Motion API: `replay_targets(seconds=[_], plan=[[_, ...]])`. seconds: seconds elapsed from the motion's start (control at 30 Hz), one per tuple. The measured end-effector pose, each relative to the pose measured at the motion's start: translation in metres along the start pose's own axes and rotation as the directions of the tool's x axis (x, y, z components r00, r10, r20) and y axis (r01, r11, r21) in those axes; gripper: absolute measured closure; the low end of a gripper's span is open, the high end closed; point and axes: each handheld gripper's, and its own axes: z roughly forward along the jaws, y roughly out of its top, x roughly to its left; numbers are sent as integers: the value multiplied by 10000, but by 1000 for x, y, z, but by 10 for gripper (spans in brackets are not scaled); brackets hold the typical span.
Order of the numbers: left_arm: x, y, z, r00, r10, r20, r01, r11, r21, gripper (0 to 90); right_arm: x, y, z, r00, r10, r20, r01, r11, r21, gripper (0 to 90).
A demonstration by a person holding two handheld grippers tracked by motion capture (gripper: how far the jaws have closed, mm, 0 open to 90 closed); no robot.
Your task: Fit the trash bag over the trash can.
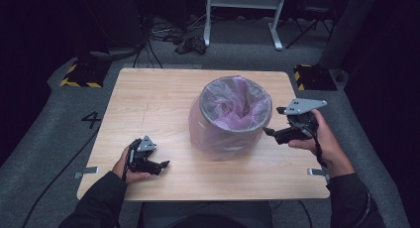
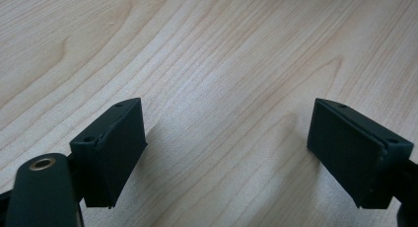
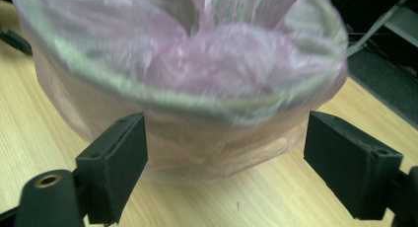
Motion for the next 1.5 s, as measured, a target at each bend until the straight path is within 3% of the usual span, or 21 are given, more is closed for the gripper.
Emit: replay_targets(seconds=[0.5,1.13,1.5], plan=[[0,0,0,10000,-8,-9,8,10000,1,145,9,-34,22,9999,-95,-53,99,9954,956,171],[0,0,0,10000,-26,-7,26,10000,2,145,18,-75,54,9990,-292,-342,366,9698,2412,180],[0,0,0,10000,-43,-7,43,10000,-6,145,21,-116,66,9973,589,-428,-478,9734,2241,181]])
